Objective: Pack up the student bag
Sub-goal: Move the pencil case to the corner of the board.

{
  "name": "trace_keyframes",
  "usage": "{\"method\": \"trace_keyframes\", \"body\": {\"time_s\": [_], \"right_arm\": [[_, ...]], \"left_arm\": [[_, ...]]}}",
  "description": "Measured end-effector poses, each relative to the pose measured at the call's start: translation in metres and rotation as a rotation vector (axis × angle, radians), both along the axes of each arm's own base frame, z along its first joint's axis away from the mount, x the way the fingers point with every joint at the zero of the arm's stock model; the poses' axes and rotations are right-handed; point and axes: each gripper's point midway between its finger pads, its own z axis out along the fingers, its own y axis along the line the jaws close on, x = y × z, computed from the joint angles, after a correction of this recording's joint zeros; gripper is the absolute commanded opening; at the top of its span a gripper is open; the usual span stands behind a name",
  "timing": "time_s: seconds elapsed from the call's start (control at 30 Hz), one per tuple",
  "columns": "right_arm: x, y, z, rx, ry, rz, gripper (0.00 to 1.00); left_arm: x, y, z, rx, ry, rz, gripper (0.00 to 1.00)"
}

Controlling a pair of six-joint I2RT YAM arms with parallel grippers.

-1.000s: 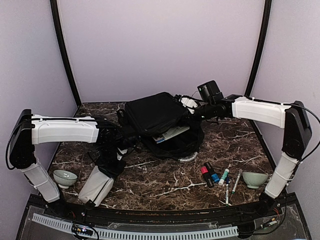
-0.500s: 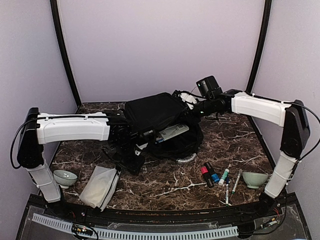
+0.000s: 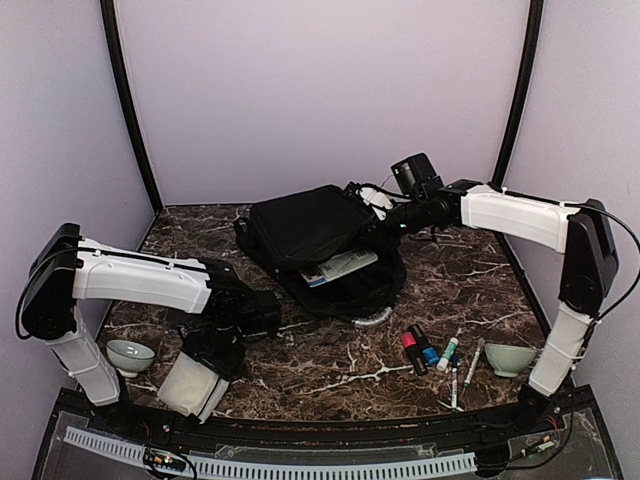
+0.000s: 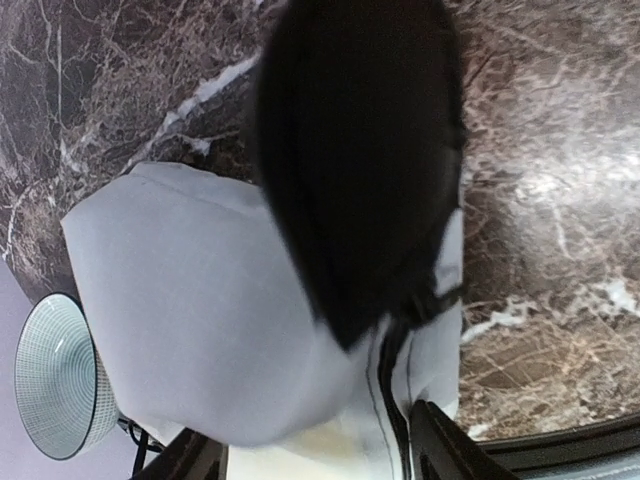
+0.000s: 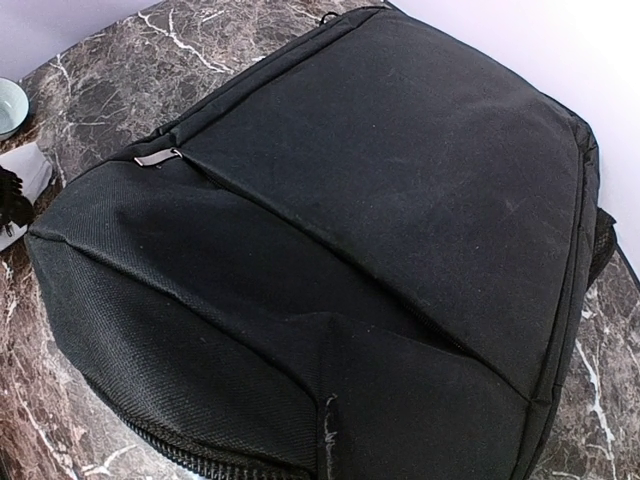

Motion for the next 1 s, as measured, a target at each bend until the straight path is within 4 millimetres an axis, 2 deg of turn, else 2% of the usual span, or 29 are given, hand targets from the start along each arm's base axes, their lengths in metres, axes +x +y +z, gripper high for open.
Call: {"method": "trace_keyframes", "body": {"time_s": [0.13, 0.2, 0.37, 0.53, 0.7, 0.8, 0.9, 1.0], "right_arm": [[-0.001, 0.001, 0.000, 0.004, 0.006, 0.001, 0.00], [-0.001, 0.001, -0.001, 0.005, 0.009, 0.000, 0.00], [-0.001, 0.001, -0.002, 0.008, 0.017, 0.000, 0.00], [-0.002, 0.003, -0.003, 0.014, 0.031, 0.005, 0.00], [0.000, 0.005, 0.000, 0.021, 0.045, -0.003, 0.00], [0.003, 0.001, 0.003, 0.026, 0.053, -0.014, 0.00], [0.006, -0.002, 0.005, 0.041, 0.067, -0.025, 0.00], [0.008, -0.006, 0.005, 0.053, 0.084, -0.033, 0.00]], "left_arm": [[-0.006, 0.013, -0.020, 0.086, 0.024, -0.004, 0.64], [-0.008, 0.021, -0.029, 0.132, 0.036, -0.010, 0.59], [-0.009, 0.030, -0.033, 0.192, 0.033, -0.028, 0.37], [-0.005, 0.016, -0.032, 0.155, 0.023, -0.070, 0.08], [0.012, -0.034, -0.018, 0.011, -0.032, -0.164, 0.03], [0.023, -0.085, 0.000, -0.140, -0.080, -0.260, 0.02], [0.025, -0.133, 0.019, -0.298, -0.095, -0.371, 0.02], [0.024, -0.165, 0.030, -0.413, -0.100, -0.468, 0.06]]}}
